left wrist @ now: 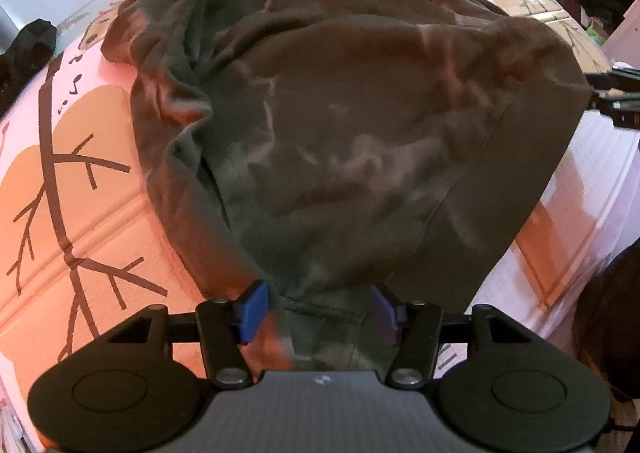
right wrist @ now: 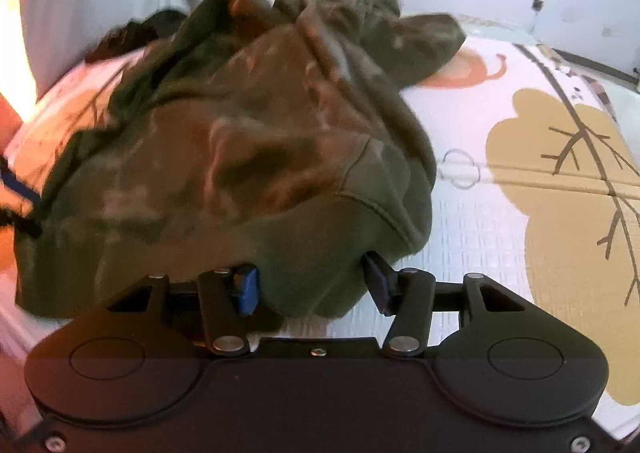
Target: Fold clothes
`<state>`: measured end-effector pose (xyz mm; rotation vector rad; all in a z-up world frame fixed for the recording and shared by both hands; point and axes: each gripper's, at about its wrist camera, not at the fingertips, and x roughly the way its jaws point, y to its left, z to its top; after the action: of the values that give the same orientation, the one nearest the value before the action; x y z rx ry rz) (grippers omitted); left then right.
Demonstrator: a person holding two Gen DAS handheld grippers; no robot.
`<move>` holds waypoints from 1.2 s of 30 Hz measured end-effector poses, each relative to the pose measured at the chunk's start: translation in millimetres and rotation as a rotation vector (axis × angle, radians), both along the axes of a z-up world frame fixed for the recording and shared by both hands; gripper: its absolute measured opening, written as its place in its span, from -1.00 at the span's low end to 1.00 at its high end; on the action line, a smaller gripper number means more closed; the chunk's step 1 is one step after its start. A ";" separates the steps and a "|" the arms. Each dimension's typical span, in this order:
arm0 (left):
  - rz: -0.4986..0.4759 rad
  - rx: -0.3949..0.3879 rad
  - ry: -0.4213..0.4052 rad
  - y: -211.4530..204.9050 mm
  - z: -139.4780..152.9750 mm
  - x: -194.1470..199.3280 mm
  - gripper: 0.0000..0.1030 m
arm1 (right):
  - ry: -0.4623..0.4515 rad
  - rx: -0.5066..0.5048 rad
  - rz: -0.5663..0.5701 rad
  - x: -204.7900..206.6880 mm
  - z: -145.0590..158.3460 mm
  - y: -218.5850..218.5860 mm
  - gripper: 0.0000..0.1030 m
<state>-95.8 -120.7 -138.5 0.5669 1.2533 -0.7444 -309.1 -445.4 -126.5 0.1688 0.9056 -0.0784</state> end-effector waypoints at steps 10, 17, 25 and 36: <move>-0.017 0.093 0.012 0.2 -22.4 -4.6 0.15 | 0.030 -0.104 -0.047 17.5 6.6 5.5 -0.74; -0.004 0.099 0.035 5.1 -30.4 -2.6 0.14 | 0.227 -0.216 0.020 17.2 22.4 8.5 -0.78; -0.047 -0.015 0.007 11.7 -7.0 -12.9 0.17 | 0.328 -0.277 0.082 14.9 48.4 18.3 -0.98; -0.155 -0.191 0.066 -19.1 -1.1 -55.6 0.49 | 0.208 -0.199 0.054 22.0 33.8 23.3 -0.34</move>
<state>-151.4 -139.8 -139.6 0.4894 1.1925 -1.0085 -287.1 -422.0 -92.7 -0.0502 1.1024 -0.1374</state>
